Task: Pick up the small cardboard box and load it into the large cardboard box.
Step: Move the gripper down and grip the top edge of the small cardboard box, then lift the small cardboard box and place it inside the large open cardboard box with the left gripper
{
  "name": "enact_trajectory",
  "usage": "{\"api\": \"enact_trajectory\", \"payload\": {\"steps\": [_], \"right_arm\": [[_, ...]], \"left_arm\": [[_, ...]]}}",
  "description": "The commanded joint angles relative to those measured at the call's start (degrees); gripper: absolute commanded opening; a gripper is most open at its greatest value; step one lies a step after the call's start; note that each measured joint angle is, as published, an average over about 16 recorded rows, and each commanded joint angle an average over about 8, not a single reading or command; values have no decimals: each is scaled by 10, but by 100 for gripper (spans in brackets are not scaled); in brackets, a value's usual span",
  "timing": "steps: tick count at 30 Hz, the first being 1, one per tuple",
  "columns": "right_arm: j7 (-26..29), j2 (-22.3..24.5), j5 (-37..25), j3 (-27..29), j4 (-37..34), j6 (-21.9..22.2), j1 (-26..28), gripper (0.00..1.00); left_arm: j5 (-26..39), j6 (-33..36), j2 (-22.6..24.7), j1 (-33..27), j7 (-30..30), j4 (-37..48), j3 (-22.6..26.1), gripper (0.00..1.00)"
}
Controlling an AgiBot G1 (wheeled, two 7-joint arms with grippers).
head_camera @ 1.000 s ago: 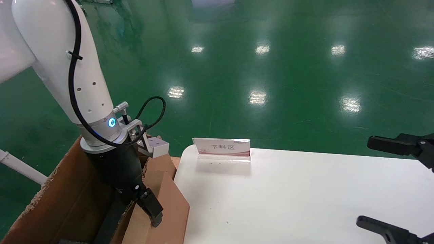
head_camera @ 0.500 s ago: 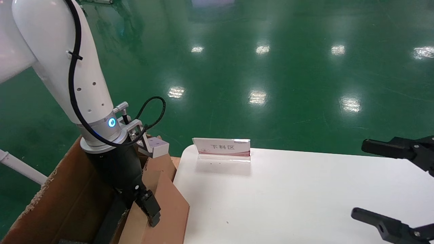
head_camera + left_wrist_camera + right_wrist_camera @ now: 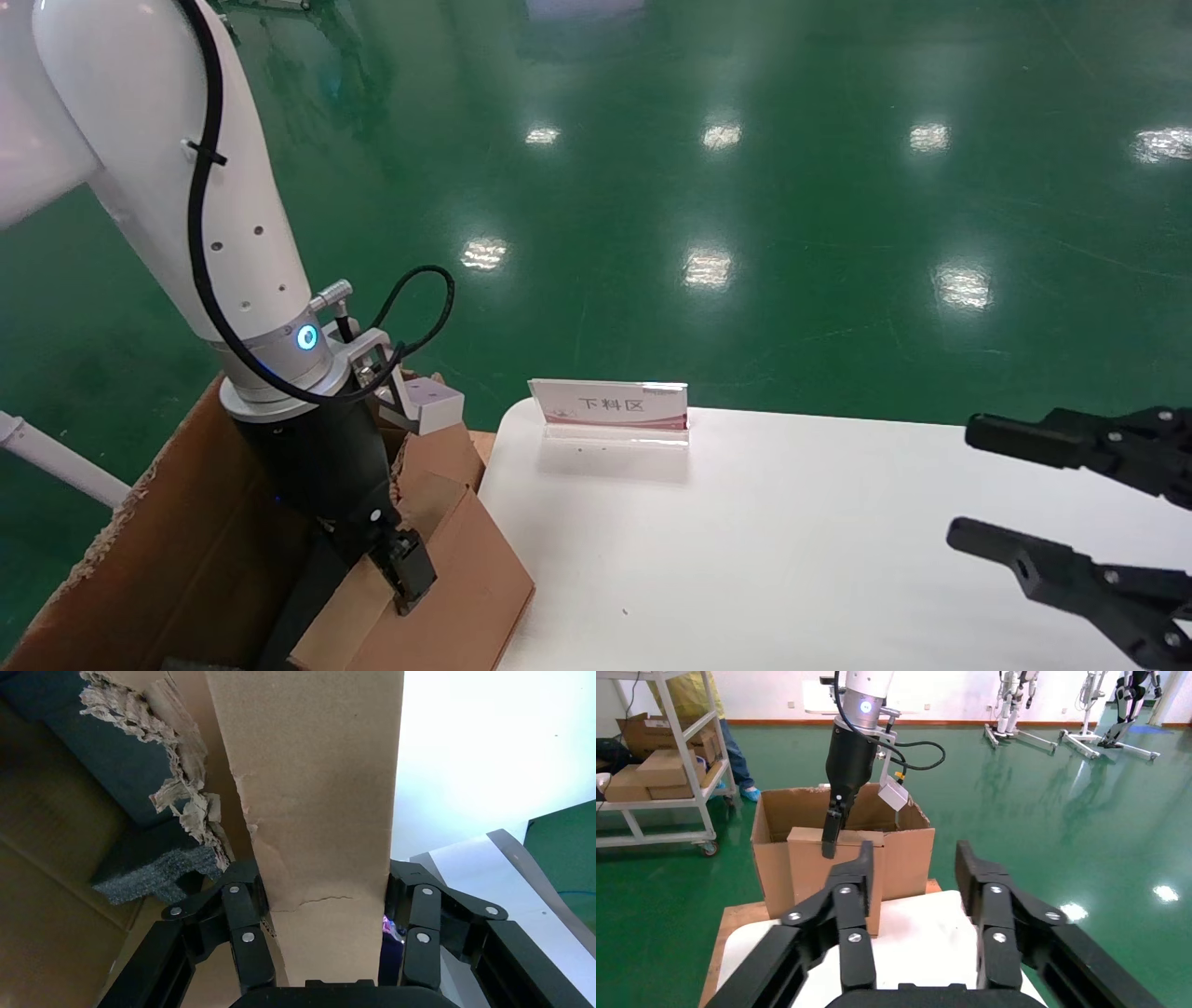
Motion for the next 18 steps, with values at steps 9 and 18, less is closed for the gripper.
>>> {"api": "enact_trajectory", "payload": {"steps": [9, 18], "right_arm": [[0, 0, 0, 0, 0, 0, 0, 100], [0, 0, 0, 0, 0, 0, 0, 100]], "left_arm": [[-6, -2, -1, -36, 15, 5, -24, 0], [-32, -13, -30, -128, 61, 29, -86, 0]]}}
